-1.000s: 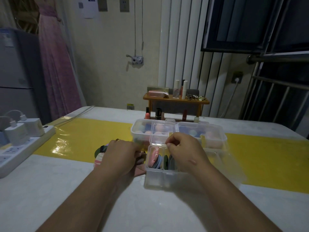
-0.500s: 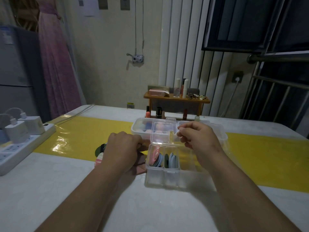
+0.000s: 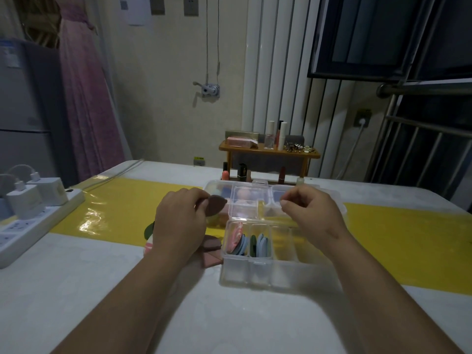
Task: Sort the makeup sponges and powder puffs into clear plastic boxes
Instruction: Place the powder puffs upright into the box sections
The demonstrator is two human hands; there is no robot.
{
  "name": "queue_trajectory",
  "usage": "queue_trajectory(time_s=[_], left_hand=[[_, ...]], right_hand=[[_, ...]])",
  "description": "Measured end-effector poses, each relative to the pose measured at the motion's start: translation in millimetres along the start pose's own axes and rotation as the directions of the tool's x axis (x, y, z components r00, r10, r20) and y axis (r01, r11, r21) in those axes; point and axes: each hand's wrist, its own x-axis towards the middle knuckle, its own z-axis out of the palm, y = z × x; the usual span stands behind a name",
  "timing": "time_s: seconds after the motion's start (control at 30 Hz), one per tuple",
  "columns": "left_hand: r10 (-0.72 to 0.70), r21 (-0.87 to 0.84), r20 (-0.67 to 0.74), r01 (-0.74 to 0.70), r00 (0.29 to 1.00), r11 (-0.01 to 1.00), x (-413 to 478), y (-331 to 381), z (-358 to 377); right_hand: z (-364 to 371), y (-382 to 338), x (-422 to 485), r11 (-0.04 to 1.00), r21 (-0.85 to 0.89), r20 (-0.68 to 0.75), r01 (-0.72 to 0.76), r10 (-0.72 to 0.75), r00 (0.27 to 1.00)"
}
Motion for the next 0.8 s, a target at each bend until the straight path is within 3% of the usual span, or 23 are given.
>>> queue_trajectory(time_s=[0.13,0.27,0.33,0.5,0.8], left_hand=[[-0.182,-0.387,0.023,0.177,0.983,0.905,-4,9,-2],[-0.324,-0.659,0.184,0.361,0.928,0.659,-6,19,0],[-0.344,-0.702,0.225,0.396,0.912,0.592,-6,21,3],[-0.299,-0.712,0.231,0.370,0.926,0.597,-6,28,6],[-0.262,-0.709,0.252,0.362,0.932,0.606,-8,34,7]], right_hand=[[2,-4,-4,0.997,-0.032,-0.026,0.073,-0.074,0.997],[11,-15,-8,0.989,-0.070,0.069,0.130,-0.125,0.990],[15,-20,-8,0.983,-0.101,0.135,0.152,-0.138,0.981],[18,-27,-9,0.983,-0.078,0.252,0.166,-0.141,0.957],[13,-26,-13,0.991,-0.061,0.287,0.119,-0.097,0.953]])
